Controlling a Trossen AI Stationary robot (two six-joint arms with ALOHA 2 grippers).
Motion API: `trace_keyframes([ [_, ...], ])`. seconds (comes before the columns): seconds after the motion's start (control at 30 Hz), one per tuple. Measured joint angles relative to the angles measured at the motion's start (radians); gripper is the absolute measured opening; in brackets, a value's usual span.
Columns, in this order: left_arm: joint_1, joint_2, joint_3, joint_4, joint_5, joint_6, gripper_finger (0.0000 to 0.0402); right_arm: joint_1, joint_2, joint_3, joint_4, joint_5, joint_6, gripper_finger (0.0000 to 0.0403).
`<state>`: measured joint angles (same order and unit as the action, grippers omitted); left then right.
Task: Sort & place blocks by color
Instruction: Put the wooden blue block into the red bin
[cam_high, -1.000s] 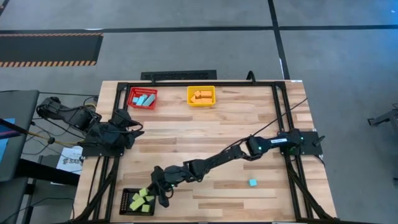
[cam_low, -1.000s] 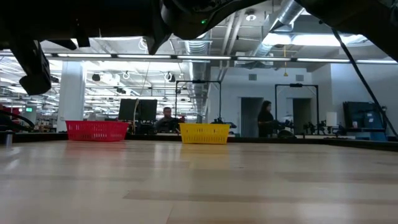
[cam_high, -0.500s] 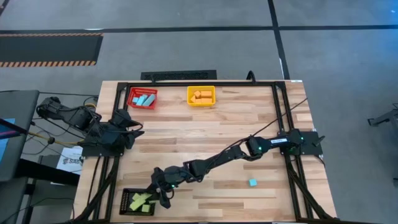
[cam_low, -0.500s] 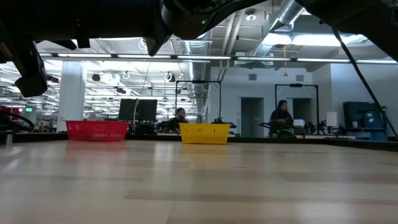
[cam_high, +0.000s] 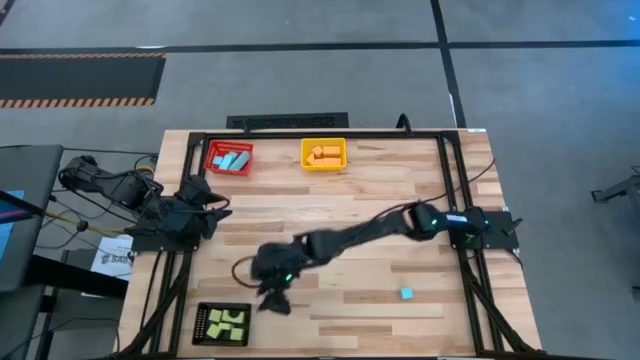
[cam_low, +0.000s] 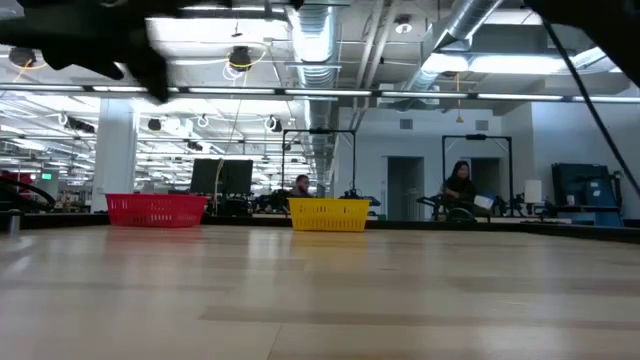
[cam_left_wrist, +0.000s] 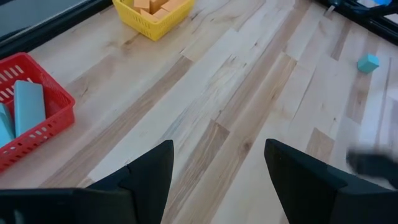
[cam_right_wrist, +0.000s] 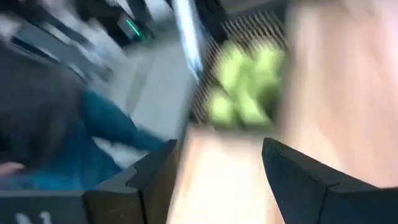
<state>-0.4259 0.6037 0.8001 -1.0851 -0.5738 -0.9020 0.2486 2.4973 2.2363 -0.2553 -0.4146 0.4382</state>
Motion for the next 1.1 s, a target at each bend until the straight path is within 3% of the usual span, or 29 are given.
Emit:
trace_keyframes([
  [0.13,0.000,0.000,0.000,0.003,-0.021,0.000,0.0240,-0.025,-0.126,0.000,-0.473,0.010,-0.065,0.0255],
  [0.3,0.000,0.000,0.000,0.003,-0.035,0.000,0.0240,-0.006,-0.266,0.000,-1.016,0.135,-0.098,0.0255],
  [0.43,0.000,0.000,0.000,0.004,-0.061,0.000,0.0240,0.034,-0.320,-0.022,-1.290,0.250,-0.060,0.0255],
  [0.57,0.000,0.000,0.000,0.007,-0.101,-0.013,0.0240,0.102,-0.397,-0.196,-1.281,0.265,-0.024,0.0255],
  [0.73,0.000,0.000,0.000,0.009,-0.117,-0.037,0.0240,0.235,-0.524,-0.519,-1.203,0.282,0.011,0.0255],
  [0.93,0.000,0.000,0.000,0.032,-0.159,-0.050,0.0240,0.376,-0.751,-0.899,-0.876,0.330,0.071,0.0255],
  [1.1,0.000,0.000,0.000,0.051,-0.217,-0.062,0.0240,0.449,-0.849,-1.089,-0.758,0.411,0.134,0.0255],
])
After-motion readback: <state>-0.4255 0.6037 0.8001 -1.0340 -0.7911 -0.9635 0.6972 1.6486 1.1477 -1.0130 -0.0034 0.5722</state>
